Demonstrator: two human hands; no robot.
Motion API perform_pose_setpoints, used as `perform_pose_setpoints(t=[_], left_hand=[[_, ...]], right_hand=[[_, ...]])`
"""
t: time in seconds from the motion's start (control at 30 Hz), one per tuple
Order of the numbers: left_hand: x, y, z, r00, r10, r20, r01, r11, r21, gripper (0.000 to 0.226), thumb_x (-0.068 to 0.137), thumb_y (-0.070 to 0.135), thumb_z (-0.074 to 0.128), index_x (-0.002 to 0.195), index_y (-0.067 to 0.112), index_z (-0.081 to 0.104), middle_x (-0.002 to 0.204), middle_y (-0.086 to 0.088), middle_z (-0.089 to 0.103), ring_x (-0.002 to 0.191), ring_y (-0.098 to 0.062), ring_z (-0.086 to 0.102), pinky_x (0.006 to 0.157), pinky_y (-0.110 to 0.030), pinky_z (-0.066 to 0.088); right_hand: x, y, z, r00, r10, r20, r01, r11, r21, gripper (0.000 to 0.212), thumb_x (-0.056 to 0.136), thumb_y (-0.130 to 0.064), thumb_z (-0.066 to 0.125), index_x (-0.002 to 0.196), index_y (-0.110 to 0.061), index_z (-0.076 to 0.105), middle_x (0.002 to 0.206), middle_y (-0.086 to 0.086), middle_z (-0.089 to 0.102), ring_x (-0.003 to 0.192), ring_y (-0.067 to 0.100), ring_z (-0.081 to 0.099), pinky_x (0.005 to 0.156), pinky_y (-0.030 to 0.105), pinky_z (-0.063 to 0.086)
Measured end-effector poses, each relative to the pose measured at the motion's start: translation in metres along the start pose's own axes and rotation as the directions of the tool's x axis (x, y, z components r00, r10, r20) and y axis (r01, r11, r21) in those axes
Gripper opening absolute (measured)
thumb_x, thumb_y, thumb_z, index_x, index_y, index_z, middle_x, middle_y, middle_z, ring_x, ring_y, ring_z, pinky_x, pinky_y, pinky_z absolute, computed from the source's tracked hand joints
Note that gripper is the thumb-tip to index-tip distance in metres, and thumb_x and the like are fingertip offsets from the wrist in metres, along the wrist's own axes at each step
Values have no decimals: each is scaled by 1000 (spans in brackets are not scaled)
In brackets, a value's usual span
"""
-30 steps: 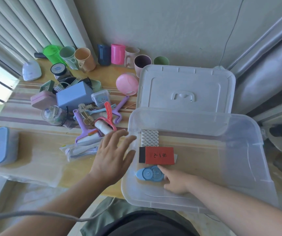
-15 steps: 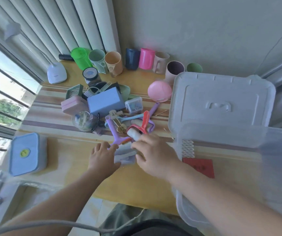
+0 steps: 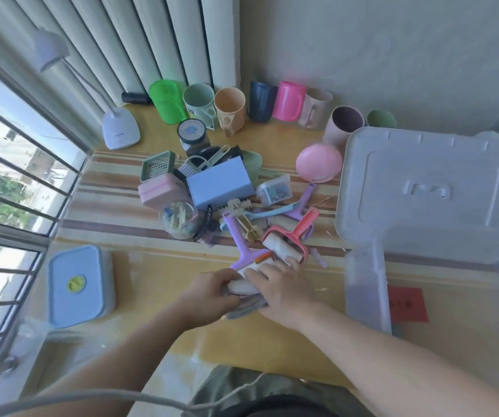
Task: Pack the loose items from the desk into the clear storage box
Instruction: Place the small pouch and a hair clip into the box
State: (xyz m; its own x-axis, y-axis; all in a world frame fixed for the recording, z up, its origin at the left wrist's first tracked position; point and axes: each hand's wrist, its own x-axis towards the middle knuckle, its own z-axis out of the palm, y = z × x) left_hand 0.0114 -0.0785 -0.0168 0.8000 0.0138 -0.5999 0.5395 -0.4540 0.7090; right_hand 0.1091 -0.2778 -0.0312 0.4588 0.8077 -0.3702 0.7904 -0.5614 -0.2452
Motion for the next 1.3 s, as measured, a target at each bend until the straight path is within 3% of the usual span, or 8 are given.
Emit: perform_pose_setpoints(t=[0.13,0.33,0.5,0.67,0.83,0.93,1.13,1.3], left_hand=[[18,25,-28,997,34,-64,-48,974,-220,25,88,44,57,104,42,77,111,17,73,103,-8,66,87,-32,54],[98,54,-31,915,345,-209,-99,693,714,56,85,30,66,140,33,55,139,-3,54,125,-33,47,105,-47,44],[136,58,-17,975,199,-94,4,411,912,40,90,51,60,128,40,56,132,1,58,127,-34,39,105,-46,32],[123,68,-24,917,398,-21,-97,275,956,30,87,62,62,105,38,63,102,7,67,107,-26,56,91,-39,36],[94,101,-40,787,547,-286,-68,537,841,23,78,39,67,97,26,70,58,1,62,55,-31,61,55,-32,50],[69,144,-30,717,559,-416,-159,712,684,36,88,49,69,116,28,71,62,11,63,62,-26,68,56,-34,55],[23,251,51,687,632,-359,-377,733,567,52,87,46,68,132,21,63,76,11,68,66,-8,60,65,-27,51],[36,284,139,721,665,-195,-477,680,557,37,93,36,69,127,23,64,84,9,64,78,-11,63,72,-37,54]], right_hand=[[-12,13,-28,988,153,-33,-151,987,58,58,80,-36,72,135,-33,54,120,-5,65,115,28,59,106,46,37],[-49,30,-46,955,292,-46,-290,956,37,55,80,-34,70,131,-35,49,122,-8,61,115,27,58,106,46,38],[-71,23,-59,954,286,-87,-283,958,49,60,82,-35,68,135,-37,40,119,-8,58,109,26,57,104,46,37],[-94,20,-84,948,261,-181,-225,954,198,77,76,-37,72,140,-42,29,109,-5,64,98,26,62,85,45,48],[-134,61,-119,850,307,-428,-183,934,307,69,66,-45,66,133,-40,48,101,-4,67,89,28,69,72,40,57],[-169,112,-125,781,427,-456,-252,883,396,66,65,-51,63,129,-41,49,104,-3,64,92,30,70,75,43,59],[-232,230,-75,818,569,82,-568,778,268,60,58,-50,67,117,-43,55,108,-9,68,103,23,69,80,38,57],[-259,259,-8,806,399,438,-457,889,31,51,73,-36,74,121,-39,57,113,-8,61,105,24,66,76,32,48]])
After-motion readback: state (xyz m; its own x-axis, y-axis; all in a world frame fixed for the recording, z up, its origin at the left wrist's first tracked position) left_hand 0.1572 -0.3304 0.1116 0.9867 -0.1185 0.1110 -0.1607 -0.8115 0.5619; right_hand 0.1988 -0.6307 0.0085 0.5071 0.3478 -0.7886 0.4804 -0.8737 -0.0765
